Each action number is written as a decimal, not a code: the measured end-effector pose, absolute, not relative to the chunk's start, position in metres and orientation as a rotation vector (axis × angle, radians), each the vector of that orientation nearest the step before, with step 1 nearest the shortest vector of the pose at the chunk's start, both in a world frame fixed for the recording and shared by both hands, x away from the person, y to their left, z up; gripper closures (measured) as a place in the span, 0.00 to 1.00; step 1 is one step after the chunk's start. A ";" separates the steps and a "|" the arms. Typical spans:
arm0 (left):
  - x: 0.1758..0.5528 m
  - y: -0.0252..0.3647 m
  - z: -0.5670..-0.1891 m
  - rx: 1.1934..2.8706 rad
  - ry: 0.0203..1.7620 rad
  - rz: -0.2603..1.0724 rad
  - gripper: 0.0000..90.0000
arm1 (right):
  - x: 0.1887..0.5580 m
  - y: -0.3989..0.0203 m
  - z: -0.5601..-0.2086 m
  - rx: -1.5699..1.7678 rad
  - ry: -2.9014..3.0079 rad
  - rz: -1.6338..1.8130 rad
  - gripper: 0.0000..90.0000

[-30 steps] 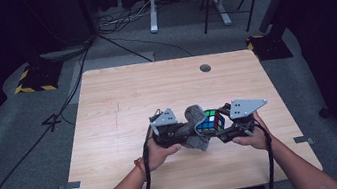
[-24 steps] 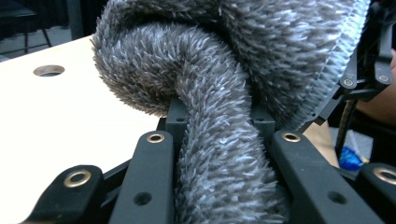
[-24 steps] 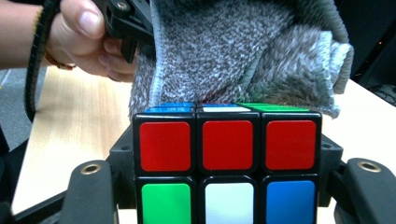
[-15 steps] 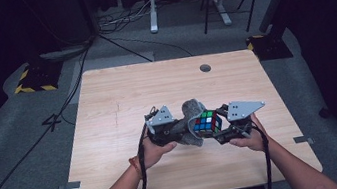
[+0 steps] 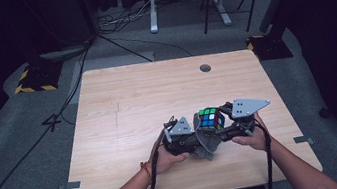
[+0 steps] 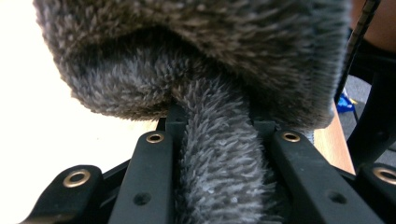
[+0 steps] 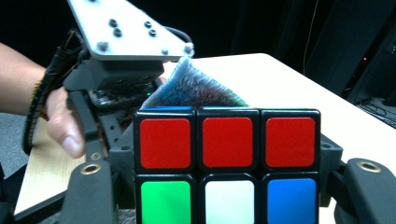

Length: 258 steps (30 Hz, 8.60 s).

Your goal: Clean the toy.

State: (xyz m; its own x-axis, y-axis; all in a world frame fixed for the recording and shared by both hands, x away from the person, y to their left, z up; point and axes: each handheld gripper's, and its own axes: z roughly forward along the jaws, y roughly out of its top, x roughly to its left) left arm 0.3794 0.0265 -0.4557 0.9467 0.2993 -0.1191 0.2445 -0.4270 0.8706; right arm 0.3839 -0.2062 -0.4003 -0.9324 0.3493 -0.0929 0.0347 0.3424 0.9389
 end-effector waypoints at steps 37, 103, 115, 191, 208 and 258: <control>0.381 0.061 -0.425 1.934 0.381 0.165 0.78 | 0.385 -0.211 -0.409 0.384 2.348 1.580 0.37; 0.389 0.056 -0.442 2.000 0.411 0.128 0.78 | 0.389 -0.198 -0.426 0.342 2.565 1.309 0.37; 0.385 0.032 -0.465 2.128 0.353 0.068 0.78 | 0.387 -0.210 -0.408 0.359 2.445 1.521 0.37; 0.379 0.040 -0.460 1.929 0.313 0.026 0.78 | 0.389 -0.220 -0.403 0.508 2.457 1.571 0.37; 0.382 0.043 -0.459 1.997 0.342 0.059 0.78 | 0.386 -0.218 -0.406 0.416 2.507 1.441 0.37; 0.420 0.076 -0.472 2.233 0.634 0.102 0.20 | 0.389 -0.214 -0.419 0.401 2.546 1.354 0.37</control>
State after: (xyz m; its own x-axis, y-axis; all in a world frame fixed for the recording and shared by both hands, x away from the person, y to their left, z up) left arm 0.4203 0.0763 -0.4718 0.8714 0.4735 -0.1281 0.4094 -0.5582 0.7216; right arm 0.3892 -0.2144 -0.4187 -0.9362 0.3439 -0.0729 0.1318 0.5357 0.8340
